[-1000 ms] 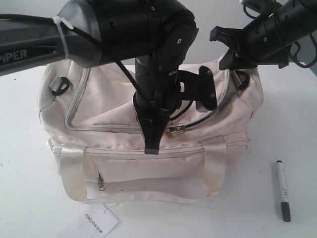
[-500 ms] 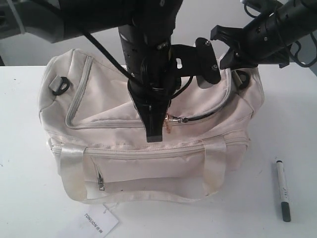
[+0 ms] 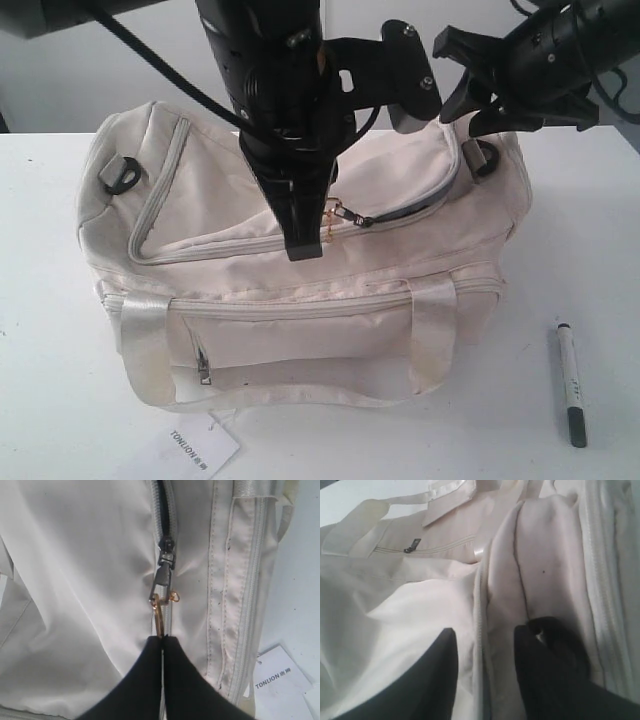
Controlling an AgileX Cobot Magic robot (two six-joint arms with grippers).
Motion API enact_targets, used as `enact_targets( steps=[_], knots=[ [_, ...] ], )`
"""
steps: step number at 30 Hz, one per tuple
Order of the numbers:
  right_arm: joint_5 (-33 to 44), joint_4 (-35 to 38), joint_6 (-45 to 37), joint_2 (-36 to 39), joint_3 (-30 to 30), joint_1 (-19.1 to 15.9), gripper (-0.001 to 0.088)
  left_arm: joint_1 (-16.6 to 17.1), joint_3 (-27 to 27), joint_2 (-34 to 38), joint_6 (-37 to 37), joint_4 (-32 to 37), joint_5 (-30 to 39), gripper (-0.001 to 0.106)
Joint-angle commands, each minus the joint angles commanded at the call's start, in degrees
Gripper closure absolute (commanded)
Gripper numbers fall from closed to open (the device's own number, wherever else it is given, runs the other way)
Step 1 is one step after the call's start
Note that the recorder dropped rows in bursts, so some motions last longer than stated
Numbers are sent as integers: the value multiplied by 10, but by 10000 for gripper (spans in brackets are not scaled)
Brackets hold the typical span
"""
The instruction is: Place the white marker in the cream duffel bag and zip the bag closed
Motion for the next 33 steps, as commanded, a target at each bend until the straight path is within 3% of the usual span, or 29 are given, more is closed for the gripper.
enact_targets(
  steps=[3,11,14,19,20,29,33],
  knots=[
    [18,-16,-17,-15,0,0,504,0,0,0,0,0,-4,1053],
    [77,-59,-155,-45,0,0,529,0,0,0,0,0,-17,1053],
    [89,-63,-186,-51,0,0,605,0,0,0,0,0,-18,1053],
    [107,-66,-261,-56,0,0,856,0,0,-2,1,0,-19,1053],
    [107,-68,-277,-58,0,0,868,0,0,-2,2,0,-19,1053],
    [136,-76,-456,-60,0,0,868,0,0,-3,14,-1,-19,1053],
    [144,-76,-490,-60,0,0,868,0,0,-3,21,-4,-22,1053]
  ],
)
